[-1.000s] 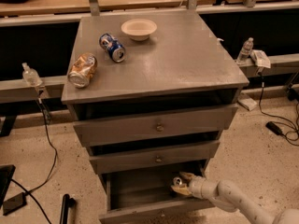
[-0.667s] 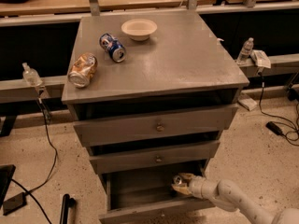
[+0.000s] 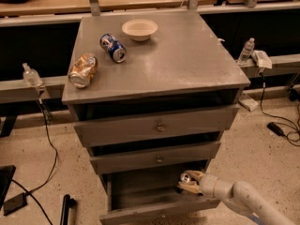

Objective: Pick redbull can from bottom drawer and place on counter

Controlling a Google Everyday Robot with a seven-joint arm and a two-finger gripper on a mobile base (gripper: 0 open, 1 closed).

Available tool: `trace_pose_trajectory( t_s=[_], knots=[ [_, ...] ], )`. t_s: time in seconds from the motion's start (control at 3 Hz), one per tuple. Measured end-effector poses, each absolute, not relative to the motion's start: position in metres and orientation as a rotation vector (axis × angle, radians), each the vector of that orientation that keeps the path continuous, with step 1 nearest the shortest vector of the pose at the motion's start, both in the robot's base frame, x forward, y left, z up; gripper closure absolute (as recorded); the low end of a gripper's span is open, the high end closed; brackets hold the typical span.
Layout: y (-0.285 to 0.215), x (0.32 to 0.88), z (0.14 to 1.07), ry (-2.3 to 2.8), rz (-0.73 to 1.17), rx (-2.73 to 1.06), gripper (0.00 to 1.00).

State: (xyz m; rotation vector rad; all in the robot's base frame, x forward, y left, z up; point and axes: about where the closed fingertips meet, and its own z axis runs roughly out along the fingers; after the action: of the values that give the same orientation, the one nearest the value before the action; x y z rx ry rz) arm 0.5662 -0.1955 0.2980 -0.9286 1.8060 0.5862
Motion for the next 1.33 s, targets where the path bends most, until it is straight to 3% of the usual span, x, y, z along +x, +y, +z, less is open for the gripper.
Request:
trace_pose_trajectory(
  t_s=[0.67, 1.33],
  knots=[
    [-0.178, 0.525, 0.439, 1.809, 0.509, -1.209, 1.00],
    [-0.215, 0.530, 0.624, 1.544, 0.464, -1.279, 1.00]
  ],
)
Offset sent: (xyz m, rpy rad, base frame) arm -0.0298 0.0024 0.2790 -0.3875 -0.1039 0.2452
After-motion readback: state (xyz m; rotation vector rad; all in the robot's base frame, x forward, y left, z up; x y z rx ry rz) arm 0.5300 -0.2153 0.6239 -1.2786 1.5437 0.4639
